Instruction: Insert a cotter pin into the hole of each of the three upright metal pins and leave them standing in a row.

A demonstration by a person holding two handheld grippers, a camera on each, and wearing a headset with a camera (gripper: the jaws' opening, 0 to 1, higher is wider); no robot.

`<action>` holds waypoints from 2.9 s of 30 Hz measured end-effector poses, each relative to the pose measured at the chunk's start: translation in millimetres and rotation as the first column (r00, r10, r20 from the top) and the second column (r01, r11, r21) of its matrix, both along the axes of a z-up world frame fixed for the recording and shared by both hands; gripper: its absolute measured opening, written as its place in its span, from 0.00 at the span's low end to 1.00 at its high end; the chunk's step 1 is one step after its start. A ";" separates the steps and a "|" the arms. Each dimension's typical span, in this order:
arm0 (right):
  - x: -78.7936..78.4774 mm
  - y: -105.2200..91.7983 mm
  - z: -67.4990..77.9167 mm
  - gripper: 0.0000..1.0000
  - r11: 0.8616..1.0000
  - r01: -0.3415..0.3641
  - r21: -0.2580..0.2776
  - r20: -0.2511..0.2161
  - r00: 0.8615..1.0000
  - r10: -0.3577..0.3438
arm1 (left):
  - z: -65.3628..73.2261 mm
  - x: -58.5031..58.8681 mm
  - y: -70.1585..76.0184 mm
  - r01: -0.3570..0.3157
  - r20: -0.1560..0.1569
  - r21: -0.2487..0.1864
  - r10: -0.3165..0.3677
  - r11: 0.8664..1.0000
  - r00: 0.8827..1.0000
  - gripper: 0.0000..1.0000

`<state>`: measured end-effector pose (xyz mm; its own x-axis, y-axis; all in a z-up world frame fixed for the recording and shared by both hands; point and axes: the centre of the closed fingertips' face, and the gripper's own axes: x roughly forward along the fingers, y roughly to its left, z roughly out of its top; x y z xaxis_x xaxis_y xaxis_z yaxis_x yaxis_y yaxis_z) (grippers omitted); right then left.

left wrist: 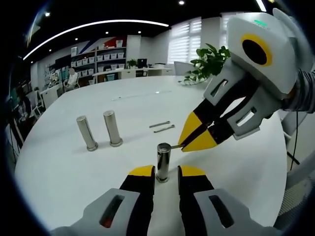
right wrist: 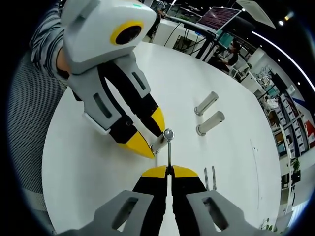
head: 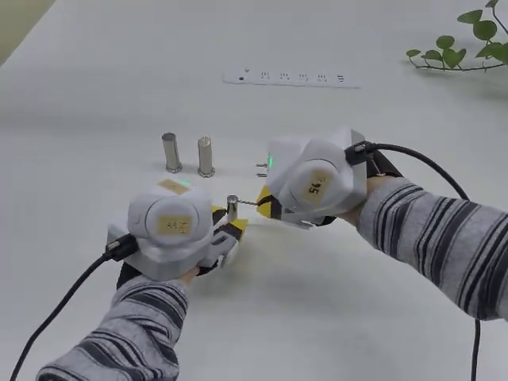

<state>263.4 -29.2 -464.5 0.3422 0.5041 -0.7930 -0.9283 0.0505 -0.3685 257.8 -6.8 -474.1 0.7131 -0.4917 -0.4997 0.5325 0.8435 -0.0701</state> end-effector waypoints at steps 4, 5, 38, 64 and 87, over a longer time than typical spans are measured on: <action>0.1 -0.1 0.8 0.00 1.000 -0.003 -0.005 0.005 1.000 0.003 | -0.1 1.8 -0.6 0.001 0.015 0.008 -0.001 1.000 1.000 0.13; 0.0 -0.1 0.8 0.00 1.000 -0.003 -0.005 0.005 1.000 0.003 | 0.0 2.3 -0.8 0.000 0.016 0.007 0.000 1.000 1.000 0.12; -8.6 6.7 14.2 0.00 0.999 -0.036 -0.011 0.005 0.999 0.036 | -0.2 6.5 -2.2 0.057 -0.009 -0.011 -0.057 0.998 0.998 0.06; -9.8 15.2 14.9 0.00 1.000 -0.023 0.013 -0.015 1.000 0.023 | -1.3 5.8 0.5 0.009 0.010 0.030 -0.009 0.999 1.000 0.05; -10.5 12.3 21.8 0.00 0.999 -0.016 0.052 -0.001 1.000 0.016 | -1.4 6.6 0.0 0.000 0.011 0.032 -0.001 0.999 1.000 0.05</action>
